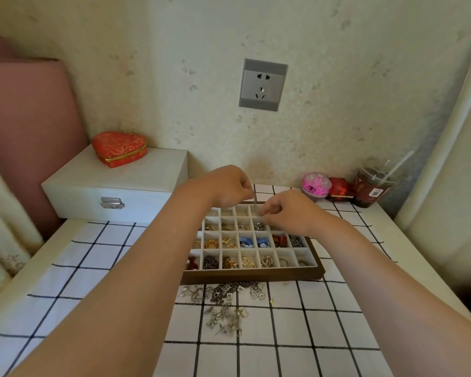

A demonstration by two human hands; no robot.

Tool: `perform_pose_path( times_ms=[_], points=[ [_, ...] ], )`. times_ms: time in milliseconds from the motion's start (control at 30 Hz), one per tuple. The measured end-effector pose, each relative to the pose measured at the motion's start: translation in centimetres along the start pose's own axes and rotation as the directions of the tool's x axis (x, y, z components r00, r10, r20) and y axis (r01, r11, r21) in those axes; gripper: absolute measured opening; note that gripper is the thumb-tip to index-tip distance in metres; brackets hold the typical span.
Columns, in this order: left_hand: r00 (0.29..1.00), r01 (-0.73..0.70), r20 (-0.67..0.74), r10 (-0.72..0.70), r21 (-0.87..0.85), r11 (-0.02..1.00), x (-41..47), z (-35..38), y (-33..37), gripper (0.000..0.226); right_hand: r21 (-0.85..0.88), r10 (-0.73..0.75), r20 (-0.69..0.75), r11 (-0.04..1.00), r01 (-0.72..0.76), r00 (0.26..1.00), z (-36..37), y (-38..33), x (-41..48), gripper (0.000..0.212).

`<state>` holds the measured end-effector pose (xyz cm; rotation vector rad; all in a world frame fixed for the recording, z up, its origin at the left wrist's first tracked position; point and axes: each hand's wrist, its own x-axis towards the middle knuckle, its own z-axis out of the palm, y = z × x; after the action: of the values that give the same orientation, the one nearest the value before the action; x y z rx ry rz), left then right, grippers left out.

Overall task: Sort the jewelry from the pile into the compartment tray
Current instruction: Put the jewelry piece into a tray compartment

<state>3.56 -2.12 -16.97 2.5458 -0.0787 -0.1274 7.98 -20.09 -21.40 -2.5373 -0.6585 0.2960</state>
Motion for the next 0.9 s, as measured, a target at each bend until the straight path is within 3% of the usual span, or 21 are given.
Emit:
perform_pose_path(
  times_ms=[67,200,267,367,500,667,767,833,900],
  points=[
    [0.999,-0.047,-0.016,0.046,-0.056,0.997,0.1,0.6,0.3,0.011,0.033,-0.02,0.015,0.999,0.019,1.0,-0.4,-0.1,-0.2,0.02],
    [0.994,-0.105,-0.044,0.102,-0.086,0.991,0.5,2.0,0.9,0.011,0.124,-0.075,-0.005,0.989,0.075,0.997,-1.1,-0.6,-0.4,0.007],
    [0.992,-0.111,-0.067,0.104,-0.116,0.987,0.7,2.5,1.0,0.01,0.134,-0.054,-0.03,0.989,0.058,0.998,-1.0,-0.6,-0.2,0.011],
    [0.996,-0.064,-0.083,0.042,-0.285,0.956,0.9,3.1,0.5,0.015,0.107,-0.01,-0.062,0.994,0.017,0.998,-0.8,-0.2,0.0,0.019],
    [1.0,0.024,0.012,-0.021,-0.508,0.861,0.7,3.5,-0.5,0.03,0.069,-0.003,-0.059,0.998,0.008,0.998,-0.2,0.0,0.1,0.011],
    [0.993,0.097,0.106,-0.041,-0.609,0.788,-0.1,3.1,-1.1,0.029,0.045,0.0,-0.019,0.999,0.001,1.0,-0.1,0.5,0.0,0.017],
    [0.997,0.081,0.054,-0.061,-0.55,0.832,-0.5,2.5,-1.5,0.029,0.068,-0.006,0.022,0.998,0.004,1.0,-0.2,0.7,-0.1,0.019],
    [0.997,0.022,-0.06,-0.045,-0.337,0.941,-0.5,2.5,-2.1,0.031,0.032,0.016,-0.014,0.999,-0.015,1.0,-0.5,0.9,-0.1,0.026],
    [0.995,-0.01,-0.1,-0.004,-0.143,0.99,-0.7,3.0,-2.4,0.029,-0.022,0.013,-0.043,1.0,-0.014,0.999,-0.7,0.7,-0.3,0.029]
  ],
)
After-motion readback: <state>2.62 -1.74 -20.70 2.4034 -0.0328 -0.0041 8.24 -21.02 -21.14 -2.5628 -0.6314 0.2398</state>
